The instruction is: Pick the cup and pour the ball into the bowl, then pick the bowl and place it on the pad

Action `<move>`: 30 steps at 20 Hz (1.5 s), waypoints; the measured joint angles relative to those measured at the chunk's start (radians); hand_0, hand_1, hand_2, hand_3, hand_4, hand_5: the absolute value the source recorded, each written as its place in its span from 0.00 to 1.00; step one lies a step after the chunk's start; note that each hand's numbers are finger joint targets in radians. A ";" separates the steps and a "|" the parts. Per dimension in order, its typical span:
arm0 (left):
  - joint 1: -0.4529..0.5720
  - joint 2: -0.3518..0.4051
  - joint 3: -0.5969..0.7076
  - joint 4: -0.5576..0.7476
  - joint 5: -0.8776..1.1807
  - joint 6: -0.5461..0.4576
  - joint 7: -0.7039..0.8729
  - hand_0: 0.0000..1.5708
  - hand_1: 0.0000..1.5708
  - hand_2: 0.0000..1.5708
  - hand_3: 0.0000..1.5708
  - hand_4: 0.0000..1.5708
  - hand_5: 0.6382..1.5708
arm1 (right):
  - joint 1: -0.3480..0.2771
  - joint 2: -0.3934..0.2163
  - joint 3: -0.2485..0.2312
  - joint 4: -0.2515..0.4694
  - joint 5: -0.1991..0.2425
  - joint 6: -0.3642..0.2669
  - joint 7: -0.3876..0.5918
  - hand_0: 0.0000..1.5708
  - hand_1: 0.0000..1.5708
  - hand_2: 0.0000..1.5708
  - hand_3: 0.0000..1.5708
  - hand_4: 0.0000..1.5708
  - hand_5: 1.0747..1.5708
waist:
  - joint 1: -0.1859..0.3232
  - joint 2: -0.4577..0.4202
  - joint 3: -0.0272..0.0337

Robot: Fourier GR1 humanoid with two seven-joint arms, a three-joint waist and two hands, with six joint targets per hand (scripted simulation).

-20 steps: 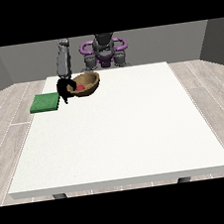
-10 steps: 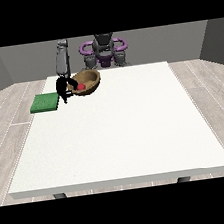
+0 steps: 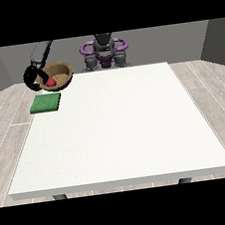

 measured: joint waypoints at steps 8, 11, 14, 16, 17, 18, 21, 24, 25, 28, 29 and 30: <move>0.045 0.020 0.017 0.032 0.007 -0.010 -0.049 0.00 0.00 0.00 0.00 0.77 0.98 | -0.065 -0.178 -0.076 0.040 -0.029 0.105 0.112 1.00 1.00 1.00 0.34 0.70 0.99 | -0.028 0.006 -0.0003; 0.049 0.034 0.025 0.054 0.005 -0.021 -0.097 0.00 0.00 0.00 0.00 0.77 0.98 | -0.095 -0.192 -0.091 0.054 -0.029 0.113 0.102 1.00 1.00 1.00 0.24 0.71 0.99 | -0.029 0.047 -0.0001; 0.052 0.049 0.030 0.070 0.008 -0.039 -0.141 0.00 0.00 0.00 0.00 0.77 0.98 | -0.121 -0.198 -0.106 0.080 -0.029 0.112 0.087 1.00 1.00 1.00 0.27 0.68 0.99 | -0.020 0.082 0.0000; 0.049 0.053 0.029 0.075 0.010 -0.040 -0.154 0.00 0.00 0.00 0.00 0.77 0.98 | -0.140 -0.184 -0.117 0.099 -0.034 0.099 0.080 1.00 1.00 1.00 0.31 0.68 0.99 | -0.015 0.098 0.0001; 0.052 0.049 0.027 0.071 0.013 -0.040 -0.155 0.00 0.00 0.00 0.00 0.77 0.98 | -0.145 -0.178 -0.124 0.115 -0.040 0.101 0.075 1.00 1.00 1.00 0.28 0.68 1.00 | -0.009 0.102 0.0002; 0.050 0.050 0.026 0.068 0.013 -0.040 -0.166 0.00 0.00 0.00 0.00 0.77 0.98 | -0.154 -0.175 -0.131 0.128 -0.043 0.100 0.065 1.00 1.00 1.00 0.29 0.67 1.00 | -0.005 0.115 0.0004; 0.055 0.038 0.018 0.052 0.016 -0.040 -0.185 0.00 0.00 0.00 0.00 0.77 0.98 | -0.171 -0.143 -0.141 0.166 -0.049 0.083 0.034 1.00 1.00 1.00 0.34 0.65 1.00 | 0.012 0.134 0.0006; 0.062 0.057 0.021 0.079 0.016 -0.050 -0.198 0.00 0.00 0.00 0.00 0.76 0.98 | -0.183 -0.130 -0.140 0.178 -0.053 0.088 0.035 1.00 1.00 1.00 0.38 0.64 1.00 | 0.003 0.129 0.0006; 0.058 0.070 0.025 0.084 0.022 -0.055 -0.188 0.00 0.00 0.00 0.00 0.76 0.99 | -0.187 -0.135 -0.147 0.190 -0.060 0.101 0.035 1.00 1.00 1.00 0.38 0.63 1.00 | 0.002 0.128 0.0005; 0.049 0.081 0.025 0.077 0.028 -0.043 -0.176 0.00 0.00 0.00 0.00 0.76 0.99 | -0.206 -0.133 -0.176 0.224 -0.084 0.093 0.043 1.00 1.00 1.00 0.64 0.34 0.99 | -0.001 0.128 0.0008; 0.051 0.077 0.021 0.080 0.026 -0.036 -0.171 0.00 0.00 0.00 0.00 0.76 0.99 | -0.211 -0.136 -0.176 0.230 -0.083 0.085 0.065 1.00 1.00 1.00 0.74 0.12 0.97 | -0.004 0.117 0.0007; 0.045 0.087 0.024 0.085 0.029 -0.041 -0.175 0.00 0.00 0.00 0.00 0.76 0.99 | -0.222 -0.147 -0.183 0.236 -0.084 0.073 0.070 1.00 1.00 1.00 0.74 0.00 0.96 | -0.001 0.130 0.0007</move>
